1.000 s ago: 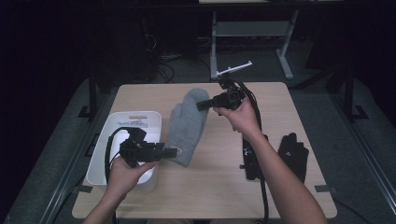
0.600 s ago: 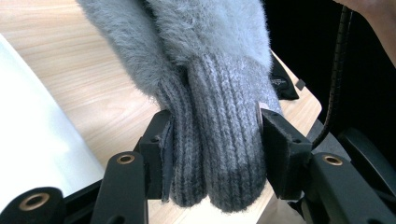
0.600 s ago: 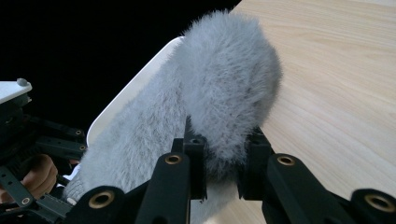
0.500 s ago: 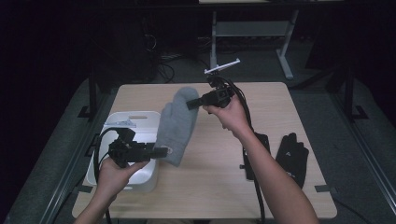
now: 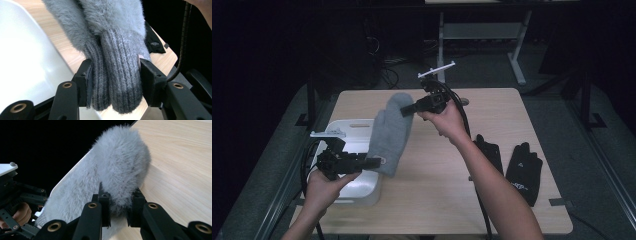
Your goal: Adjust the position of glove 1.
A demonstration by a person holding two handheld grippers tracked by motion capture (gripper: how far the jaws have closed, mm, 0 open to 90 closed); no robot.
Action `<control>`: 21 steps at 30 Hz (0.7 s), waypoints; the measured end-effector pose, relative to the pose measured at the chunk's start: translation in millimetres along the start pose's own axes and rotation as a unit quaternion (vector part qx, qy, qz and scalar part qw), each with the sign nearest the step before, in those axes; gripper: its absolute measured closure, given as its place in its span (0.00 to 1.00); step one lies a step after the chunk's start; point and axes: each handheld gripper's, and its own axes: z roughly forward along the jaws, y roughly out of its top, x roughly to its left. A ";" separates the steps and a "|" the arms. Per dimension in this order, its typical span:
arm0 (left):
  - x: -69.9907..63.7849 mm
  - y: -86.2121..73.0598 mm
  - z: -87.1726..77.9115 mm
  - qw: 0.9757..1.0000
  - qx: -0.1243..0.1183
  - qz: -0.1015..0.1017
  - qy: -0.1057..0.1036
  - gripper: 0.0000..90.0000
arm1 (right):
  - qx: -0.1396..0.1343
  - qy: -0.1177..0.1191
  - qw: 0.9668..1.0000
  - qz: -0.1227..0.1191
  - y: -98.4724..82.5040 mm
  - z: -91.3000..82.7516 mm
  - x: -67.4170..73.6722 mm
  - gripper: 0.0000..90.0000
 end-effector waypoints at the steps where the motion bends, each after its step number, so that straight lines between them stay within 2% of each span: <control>1: 1.9 -1.2 -2.4 1.000 -0.001 -0.003 0.002 0.55 | 0.001 0.000 1.000 -0.002 0.7 1.7 0.5 0.85; 21: 22.2 -15.9 -26.5 1.000 -0.013 -0.022 0.016 0.55 | 0.013 0.022 1.000 -0.009 16.4 40.5 14.4 0.85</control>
